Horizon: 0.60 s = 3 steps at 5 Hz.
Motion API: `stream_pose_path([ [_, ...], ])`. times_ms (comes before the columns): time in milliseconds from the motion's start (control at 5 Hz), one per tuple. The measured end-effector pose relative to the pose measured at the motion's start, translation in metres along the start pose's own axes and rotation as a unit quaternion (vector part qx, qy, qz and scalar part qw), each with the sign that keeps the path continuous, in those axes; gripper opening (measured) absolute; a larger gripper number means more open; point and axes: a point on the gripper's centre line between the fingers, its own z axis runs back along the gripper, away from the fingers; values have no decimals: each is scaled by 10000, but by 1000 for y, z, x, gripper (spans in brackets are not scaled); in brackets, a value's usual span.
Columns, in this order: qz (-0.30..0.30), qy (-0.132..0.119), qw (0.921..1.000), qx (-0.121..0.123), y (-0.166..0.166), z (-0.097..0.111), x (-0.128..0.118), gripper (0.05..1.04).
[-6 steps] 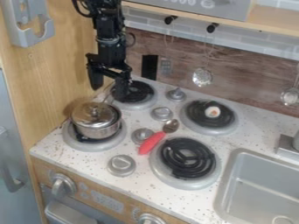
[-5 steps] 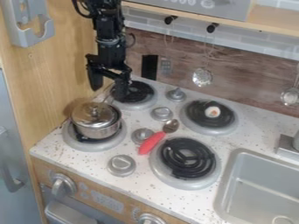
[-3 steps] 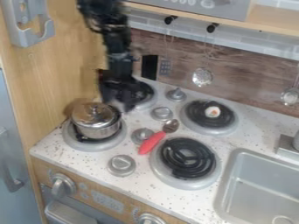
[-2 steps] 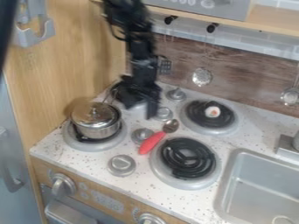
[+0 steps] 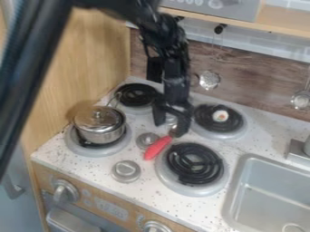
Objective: Move red spoon from middle the stove to the front right burner
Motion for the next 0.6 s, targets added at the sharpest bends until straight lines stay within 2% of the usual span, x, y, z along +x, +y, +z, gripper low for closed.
stream_pose_path([
  [200,325,8,9994,-120,2,-17,14,998],
  [400,541,42,9984,-127,7,-26,27,1001],
  [600,713,63,9974,17,13,-26,30,945],
])
